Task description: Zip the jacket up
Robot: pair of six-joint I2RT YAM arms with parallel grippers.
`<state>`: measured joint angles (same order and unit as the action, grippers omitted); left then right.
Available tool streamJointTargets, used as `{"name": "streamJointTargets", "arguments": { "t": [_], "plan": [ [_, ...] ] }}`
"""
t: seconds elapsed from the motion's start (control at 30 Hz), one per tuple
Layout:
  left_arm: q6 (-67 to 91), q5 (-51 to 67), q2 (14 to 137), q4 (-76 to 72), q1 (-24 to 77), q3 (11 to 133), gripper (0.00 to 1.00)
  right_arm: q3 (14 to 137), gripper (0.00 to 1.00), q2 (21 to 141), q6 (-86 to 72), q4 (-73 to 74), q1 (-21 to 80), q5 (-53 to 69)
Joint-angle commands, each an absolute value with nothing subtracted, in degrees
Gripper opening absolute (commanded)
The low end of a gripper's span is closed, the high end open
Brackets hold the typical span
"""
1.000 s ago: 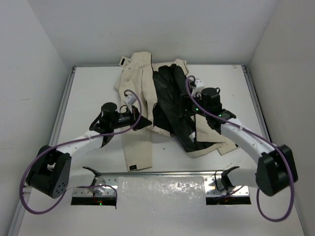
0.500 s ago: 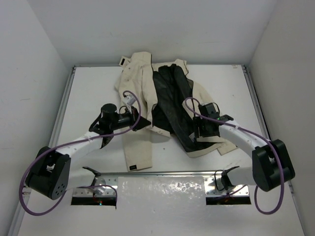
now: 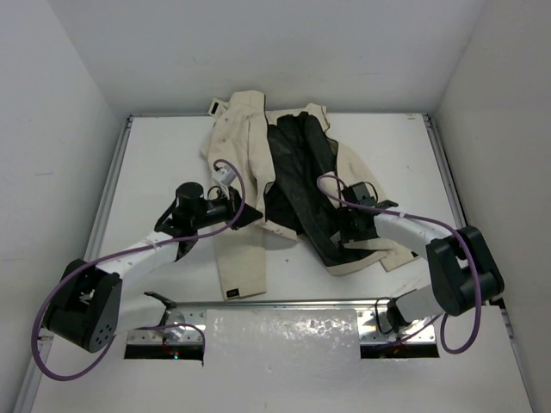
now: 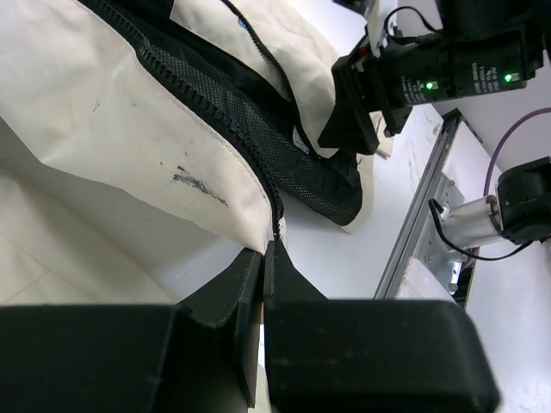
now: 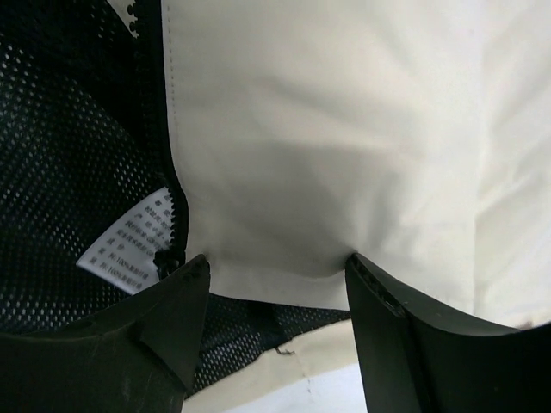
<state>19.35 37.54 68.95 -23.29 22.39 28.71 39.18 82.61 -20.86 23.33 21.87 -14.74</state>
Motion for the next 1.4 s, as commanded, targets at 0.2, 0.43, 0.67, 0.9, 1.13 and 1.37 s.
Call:
{"name": "streamJointTargets", "arguments": {
  "t": [0.2, 0.43, 0.67, 0.9, 1.13, 1.37],
  "plan": [
    [17.49, 36.21, 67.94, -24.26, 21.71, 28.56, 0.00, 41.93, 0.65, 86.92, -23.81, 21.80, 26.28, -17.66],
    [16.09, 35.51, 68.03, -23.03, 21.71, 28.92, 0.00, 36.84, 0.35, 89.21, -27.24, 18.37, 26.19, -16.43],
    [16.00, 35.42, 67.94, -23.03, 21.71, 28.83, 0.00, 38.49, 0.07, 86.23, -26.55, 20.20, 26.19, -17.13],
    [15.82, 35.77, 67.94, -23.12, 21.71, 28.83, 0.00, 42.10, 0.03, 78.50, -21.45, 22.32, 25.93, -15.47],
    [16.00, 35.51, 67.94, -24.26, 21.71, 28.30, 0.00, 39.73, 0.00, 72.25, -21.09, 17.23, 23.56, -5.90],
    [16.35, 37.08, 67.85, -24.61, 21.80, 28.39, 0.00, 34.90, 0.00, 65.57, -18.99, 3.97, 20.57, 9.21]
  ]
}}
